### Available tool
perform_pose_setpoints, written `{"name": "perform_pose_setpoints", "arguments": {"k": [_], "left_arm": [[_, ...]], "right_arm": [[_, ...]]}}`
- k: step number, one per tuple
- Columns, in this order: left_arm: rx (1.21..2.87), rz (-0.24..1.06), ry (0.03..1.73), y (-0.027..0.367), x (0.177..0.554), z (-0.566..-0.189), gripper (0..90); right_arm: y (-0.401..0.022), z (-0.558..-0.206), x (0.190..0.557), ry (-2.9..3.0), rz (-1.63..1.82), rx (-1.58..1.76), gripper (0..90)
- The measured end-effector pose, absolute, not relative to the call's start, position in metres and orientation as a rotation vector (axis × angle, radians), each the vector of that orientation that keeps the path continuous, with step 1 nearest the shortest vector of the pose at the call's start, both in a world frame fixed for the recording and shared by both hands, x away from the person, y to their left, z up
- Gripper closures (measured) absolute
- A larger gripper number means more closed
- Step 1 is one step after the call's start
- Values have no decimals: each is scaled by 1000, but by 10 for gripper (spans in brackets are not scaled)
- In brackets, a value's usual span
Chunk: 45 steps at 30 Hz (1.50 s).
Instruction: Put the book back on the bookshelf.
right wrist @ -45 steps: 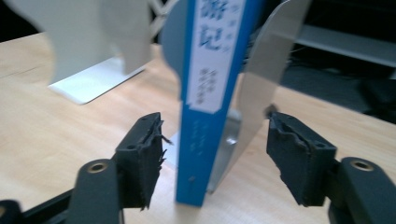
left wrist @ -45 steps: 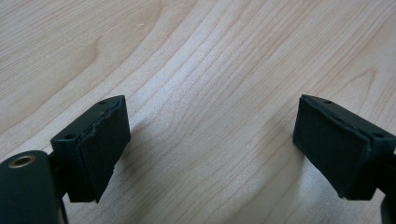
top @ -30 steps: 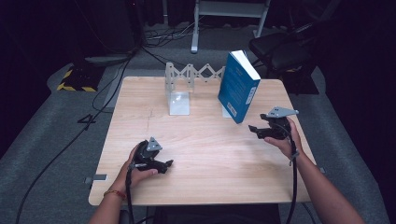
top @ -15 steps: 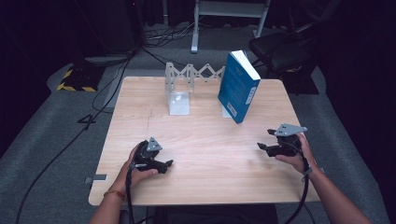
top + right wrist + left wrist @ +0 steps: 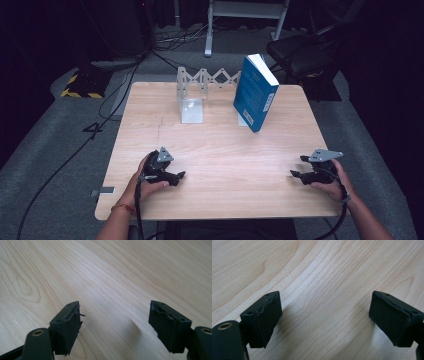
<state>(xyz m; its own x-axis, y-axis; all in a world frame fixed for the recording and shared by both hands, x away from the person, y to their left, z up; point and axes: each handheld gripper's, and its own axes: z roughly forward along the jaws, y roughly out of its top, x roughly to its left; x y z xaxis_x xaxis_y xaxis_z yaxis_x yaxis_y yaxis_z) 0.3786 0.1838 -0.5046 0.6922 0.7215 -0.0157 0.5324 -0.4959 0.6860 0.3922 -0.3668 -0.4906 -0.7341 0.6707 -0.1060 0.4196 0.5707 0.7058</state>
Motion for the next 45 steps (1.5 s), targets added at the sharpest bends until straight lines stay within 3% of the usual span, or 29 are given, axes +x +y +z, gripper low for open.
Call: {"name": "perform_pose_setpoints", "arguments": {"k": [11,45], "left_arm": [[2217,358,966,183,378,-505,117],[2216,356,966,183,378,-505,112]], "right_arm": [[-396,-504,389,2380,1054,1057,191],[-396,-504,388,2375,1051,1059,192]]}}
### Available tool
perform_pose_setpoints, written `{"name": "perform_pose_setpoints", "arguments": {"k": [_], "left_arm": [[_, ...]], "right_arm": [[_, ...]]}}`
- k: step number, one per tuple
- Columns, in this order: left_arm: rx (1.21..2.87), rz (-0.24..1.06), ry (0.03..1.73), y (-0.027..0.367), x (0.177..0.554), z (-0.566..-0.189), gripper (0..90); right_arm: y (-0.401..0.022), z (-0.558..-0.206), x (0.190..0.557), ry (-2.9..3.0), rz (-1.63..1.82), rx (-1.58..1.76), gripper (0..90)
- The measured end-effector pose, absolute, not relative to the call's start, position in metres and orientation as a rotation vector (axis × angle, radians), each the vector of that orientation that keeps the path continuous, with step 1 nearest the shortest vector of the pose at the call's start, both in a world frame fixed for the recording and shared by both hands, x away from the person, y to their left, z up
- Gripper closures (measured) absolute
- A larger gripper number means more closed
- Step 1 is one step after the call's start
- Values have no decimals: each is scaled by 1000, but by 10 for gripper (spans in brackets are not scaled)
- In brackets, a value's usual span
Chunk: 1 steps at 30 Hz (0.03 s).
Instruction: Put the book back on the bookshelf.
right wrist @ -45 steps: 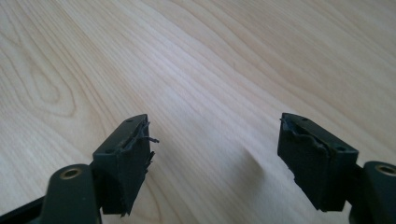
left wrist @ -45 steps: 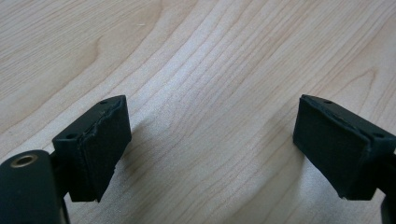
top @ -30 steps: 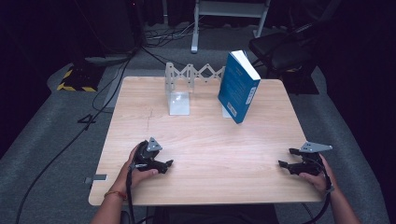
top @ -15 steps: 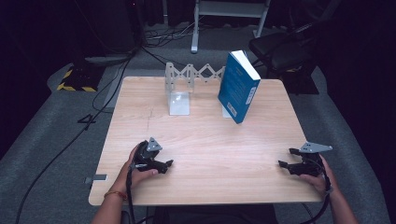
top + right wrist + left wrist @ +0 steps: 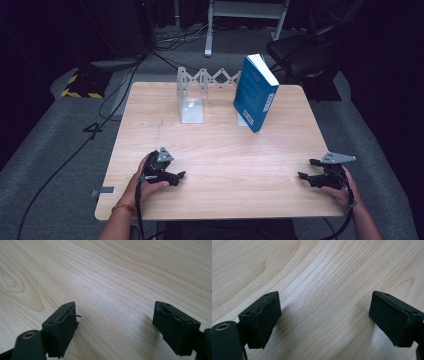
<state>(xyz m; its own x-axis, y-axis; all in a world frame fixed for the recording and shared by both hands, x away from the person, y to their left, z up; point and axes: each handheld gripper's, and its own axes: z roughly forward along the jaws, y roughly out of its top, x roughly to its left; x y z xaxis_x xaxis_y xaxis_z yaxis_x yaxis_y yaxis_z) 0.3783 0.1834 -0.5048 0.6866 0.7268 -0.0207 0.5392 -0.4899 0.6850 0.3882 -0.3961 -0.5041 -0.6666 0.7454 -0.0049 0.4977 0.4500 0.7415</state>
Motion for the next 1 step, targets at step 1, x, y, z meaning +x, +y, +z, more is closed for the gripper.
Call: {"name": "perform_pose_setpoints", "arguments": {"k": [1], "left_arm": [[2215,356,966,183,378,-505,112]], "right_arm": [[-396,-504,388,2374,1050,1060,192]]}}
